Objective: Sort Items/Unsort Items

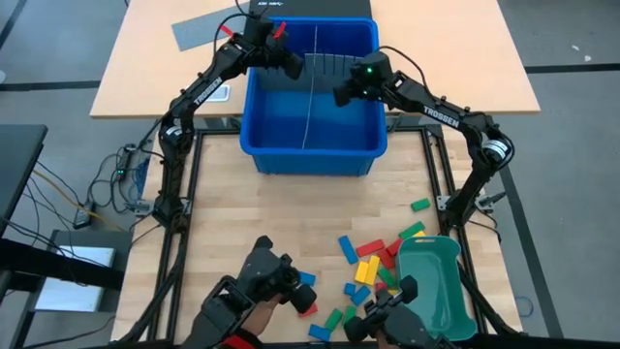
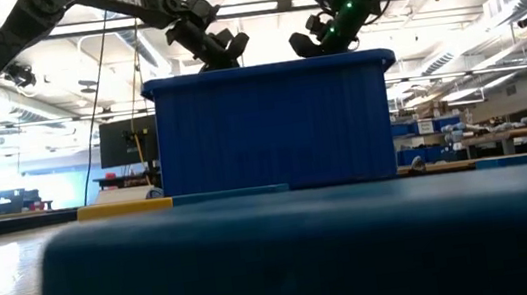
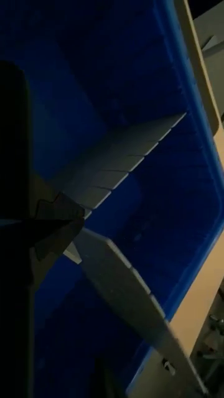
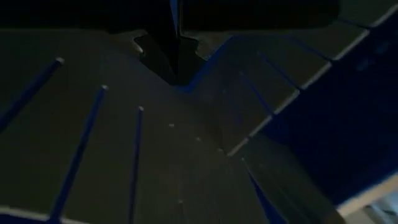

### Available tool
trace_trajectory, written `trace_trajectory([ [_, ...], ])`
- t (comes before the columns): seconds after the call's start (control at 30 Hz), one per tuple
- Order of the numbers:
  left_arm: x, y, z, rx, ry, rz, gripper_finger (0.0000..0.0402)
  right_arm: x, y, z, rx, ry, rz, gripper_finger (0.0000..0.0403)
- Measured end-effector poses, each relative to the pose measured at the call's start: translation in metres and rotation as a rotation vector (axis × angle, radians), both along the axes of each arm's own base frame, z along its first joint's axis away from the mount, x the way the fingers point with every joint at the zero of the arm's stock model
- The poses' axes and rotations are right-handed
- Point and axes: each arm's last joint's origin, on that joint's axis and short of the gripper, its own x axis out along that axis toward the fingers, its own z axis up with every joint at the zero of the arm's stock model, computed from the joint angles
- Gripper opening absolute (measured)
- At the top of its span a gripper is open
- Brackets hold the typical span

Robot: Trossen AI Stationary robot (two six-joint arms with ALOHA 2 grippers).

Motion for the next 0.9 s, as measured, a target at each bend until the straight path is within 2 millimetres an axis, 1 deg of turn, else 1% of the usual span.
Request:
trace_trajectory([
  [0.23,-0.002,-0.002,0.004,0.006,-0.002,-0.008,0.0003,0.003,0.001,0.009,-0.023,-0.052,0.076,0.0001],
  [0.4,-0.007,-0.008,0.016,0.030,-0.009,-0.020,0.0012,0.005,0.005,0.015,-0.022,-0.100,0.156,0.0001],
  [0.5,-0.011,-0.015,0.025,0.064,0.012,-0.041,0.0012,0.004,0.009,0.019,-0.001,-0.119,0.239,0.0001],
  [0.6,-0.015,-0.020,0.033,0.085,0.024,-0.048,0.0013,0.003,0.015,0.020,0.042,-0.125,0.365,0.0001],
  [0.7,-0.020,-0.027,0.043,0.093,0.019,-0.044,0.0013,0.001,0.023,0.015,0.147,-0.112,0.474,0.0001],
  [0.8,-0.026,-0.034,0.053,0.100,0.019,-0.047,0.0014,-0.001,0.035,0.003,0.269,-0.031,0.576,0.0001],
  [0.9,-0.028,-0.036,0.051,0.083,0.058,-0.061,0.0014,0.000,0.053,-0.010,0.336,0.106,0.670,0.0001],
])
